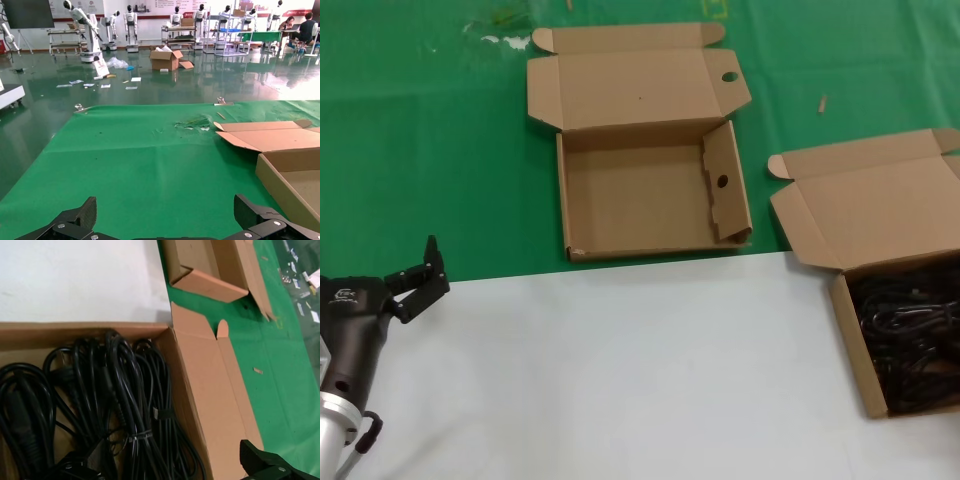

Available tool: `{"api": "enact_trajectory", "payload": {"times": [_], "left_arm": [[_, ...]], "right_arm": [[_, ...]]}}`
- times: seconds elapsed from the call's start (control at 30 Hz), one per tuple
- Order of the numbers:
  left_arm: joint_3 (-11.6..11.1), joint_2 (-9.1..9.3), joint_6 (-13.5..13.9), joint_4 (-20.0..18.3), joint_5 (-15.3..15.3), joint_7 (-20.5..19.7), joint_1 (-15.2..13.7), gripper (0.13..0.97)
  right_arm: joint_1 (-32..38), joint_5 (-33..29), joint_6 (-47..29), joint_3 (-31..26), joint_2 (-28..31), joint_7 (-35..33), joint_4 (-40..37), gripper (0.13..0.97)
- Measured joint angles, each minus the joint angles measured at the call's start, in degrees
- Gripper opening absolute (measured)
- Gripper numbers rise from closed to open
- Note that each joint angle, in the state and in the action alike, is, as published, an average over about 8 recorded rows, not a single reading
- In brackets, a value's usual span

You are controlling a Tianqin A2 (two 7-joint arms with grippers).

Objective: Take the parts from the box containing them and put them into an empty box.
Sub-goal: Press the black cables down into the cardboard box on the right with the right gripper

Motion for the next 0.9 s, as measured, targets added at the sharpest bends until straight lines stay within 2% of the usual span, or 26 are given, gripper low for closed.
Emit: {"api": "enact_trajectory", "payload": {"times": [0.23, 0.53, 0.9], "left_arm": [[0.0, 0.0, 0.0, 0.0, 0.0, 0.0, 0.0, 0.966], [0.0, 0.0, 0.0, 0.0, 0.0, 0.0, 0.0, 0.966], [0.0, 0.0, 0.0, 0.0, 0.0, 0.0, 0.0, 0.966]], "right_arm": [[1.61, -0.72, 1.09, -2.58, 1.48, 2.17, -1.26, 0.923], [1.33, 0.04, 1.96, -3.8, 2.62, 3.41, -1.66, 0.815], [0.57, 0.99, 2.72, -4.58, 3.24, 3.99, -1.31, 0.587]]}}
